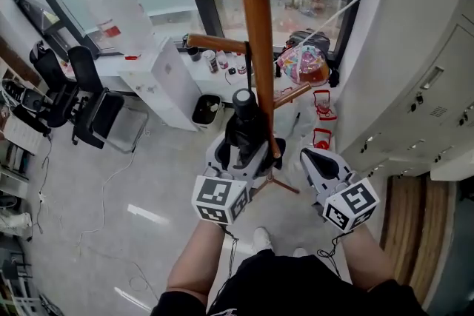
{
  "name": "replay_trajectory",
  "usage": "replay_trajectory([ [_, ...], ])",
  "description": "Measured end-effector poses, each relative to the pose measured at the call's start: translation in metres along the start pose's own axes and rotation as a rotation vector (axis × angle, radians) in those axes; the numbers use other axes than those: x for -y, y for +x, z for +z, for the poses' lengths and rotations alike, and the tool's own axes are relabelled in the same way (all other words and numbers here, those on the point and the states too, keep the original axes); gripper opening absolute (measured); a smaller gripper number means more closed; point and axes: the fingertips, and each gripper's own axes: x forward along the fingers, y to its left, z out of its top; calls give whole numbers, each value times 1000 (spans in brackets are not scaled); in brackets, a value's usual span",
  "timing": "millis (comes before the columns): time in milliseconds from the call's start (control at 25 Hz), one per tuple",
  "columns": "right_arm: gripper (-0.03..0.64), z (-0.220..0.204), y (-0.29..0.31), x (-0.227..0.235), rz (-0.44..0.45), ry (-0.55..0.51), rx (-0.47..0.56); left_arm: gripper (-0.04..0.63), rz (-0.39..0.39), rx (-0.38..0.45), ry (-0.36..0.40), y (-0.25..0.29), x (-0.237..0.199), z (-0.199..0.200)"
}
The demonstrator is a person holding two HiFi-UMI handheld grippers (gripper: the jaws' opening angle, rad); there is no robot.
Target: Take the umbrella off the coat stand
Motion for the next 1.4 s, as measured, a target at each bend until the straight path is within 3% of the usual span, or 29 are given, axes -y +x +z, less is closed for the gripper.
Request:
replay_trajectory([
  [720,54,-4,-1,18,-128,34,17,305,-149,-33,15,38,2,-3],
  [1400,54,-7,-15,15,-159,45,36,302,-163,-33,33,37,4,1],
])
